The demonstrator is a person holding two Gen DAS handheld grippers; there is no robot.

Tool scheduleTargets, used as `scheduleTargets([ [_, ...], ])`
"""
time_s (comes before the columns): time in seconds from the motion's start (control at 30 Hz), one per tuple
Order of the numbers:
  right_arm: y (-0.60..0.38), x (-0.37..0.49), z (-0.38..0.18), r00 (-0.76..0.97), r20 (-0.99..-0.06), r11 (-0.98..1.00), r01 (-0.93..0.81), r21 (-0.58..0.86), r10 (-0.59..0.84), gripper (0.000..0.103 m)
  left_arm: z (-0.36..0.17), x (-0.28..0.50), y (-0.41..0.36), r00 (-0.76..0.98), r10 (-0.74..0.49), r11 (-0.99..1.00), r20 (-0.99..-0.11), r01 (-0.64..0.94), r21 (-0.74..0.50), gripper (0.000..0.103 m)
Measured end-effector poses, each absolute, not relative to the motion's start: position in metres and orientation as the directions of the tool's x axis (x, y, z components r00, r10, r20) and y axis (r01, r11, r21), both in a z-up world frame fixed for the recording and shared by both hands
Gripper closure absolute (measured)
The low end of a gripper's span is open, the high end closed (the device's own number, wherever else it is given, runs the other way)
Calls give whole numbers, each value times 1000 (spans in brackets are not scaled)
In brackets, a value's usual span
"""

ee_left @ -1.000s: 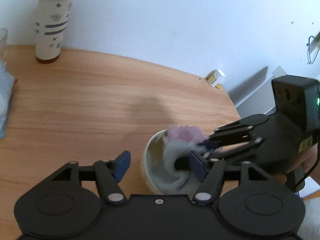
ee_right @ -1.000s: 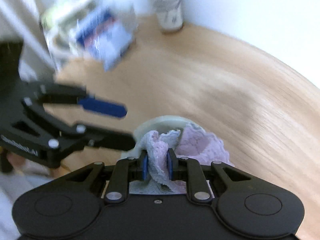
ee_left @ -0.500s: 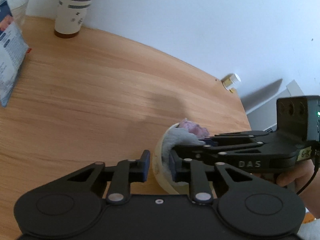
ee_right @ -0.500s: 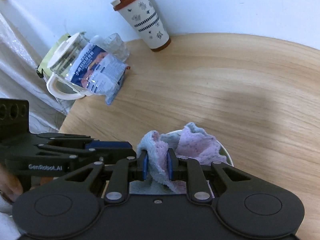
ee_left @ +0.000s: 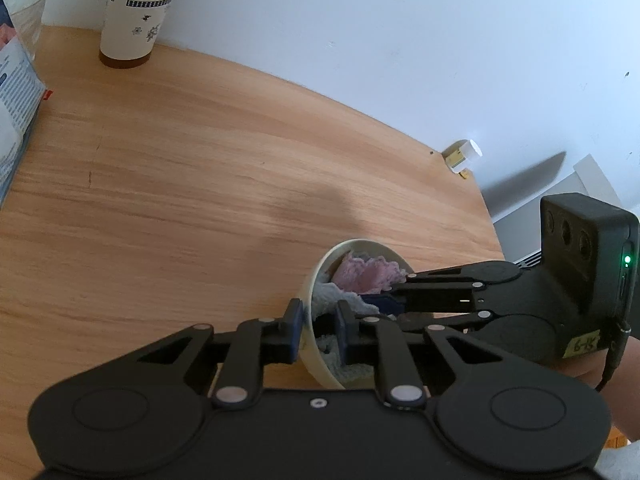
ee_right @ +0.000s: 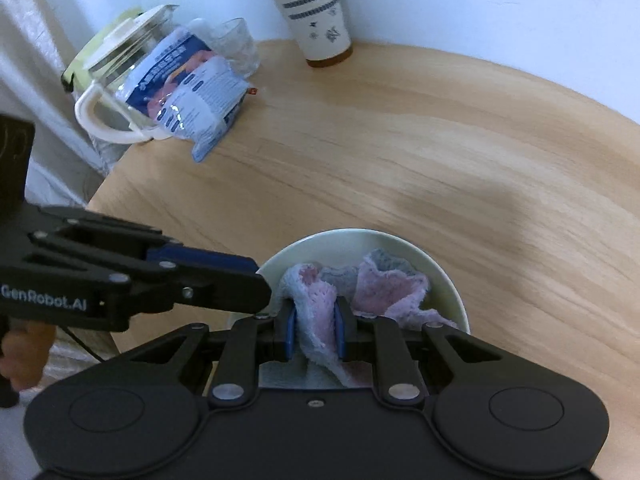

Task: Clean bowl
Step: 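Hold the bowl with the left gripper while the right gripper wipes the inner wall, then regrip the grey and pink cloths with the right gripper inside the bowl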

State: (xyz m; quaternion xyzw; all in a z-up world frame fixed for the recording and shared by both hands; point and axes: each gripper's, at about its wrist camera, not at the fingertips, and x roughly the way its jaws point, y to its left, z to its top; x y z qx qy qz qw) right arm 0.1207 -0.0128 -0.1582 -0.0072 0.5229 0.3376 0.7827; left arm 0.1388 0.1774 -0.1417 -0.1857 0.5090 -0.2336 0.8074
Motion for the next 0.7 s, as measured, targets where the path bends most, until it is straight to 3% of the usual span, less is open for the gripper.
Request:
scheduleTargets([
  [0.1, -9, 117, -159, 221, -846, 767, -572, 290, 485, 82, -141, 139, 173, 371, -553, 832, -746, 191, -522, 87],
  [0.27, 12, 107, -144, 273, -899, 745, -662, 82, 342, 82, -137, 139, 167, 385, -522, 853, -761, 212, -478, 86],
  [0.37, 9, 105, -129, 283, -900, 731, -680, 56, 332, 68, -134, 138, 167, 389, -523, 852, -758, 219, -476, 86],
  [0.4, 7, 104, -123, 290, -902, 724, -689, 36, 321, 57, -133, 137, 167, 395, -517, 856, -759, 218, -469, 86],
  [0.47, 2, 102, -111, 313, -905, 713, -701, -14, 290, 55, -131, 135, 168, 409, -505, 863, -761, 216, -457, 85],
  [0.57, -8, 99, -93, 266, -905, 683, -730, 37, 333, 55, -129, 132, 171, 411, -496, 868, -764, 207, -452, 70],
  [0.7, -14, 94, -80, 240, -895, 656, -751, 73, 375, 44, -128, 130, 173, 408, -485, 874, -773, 196, -445, 69],
])
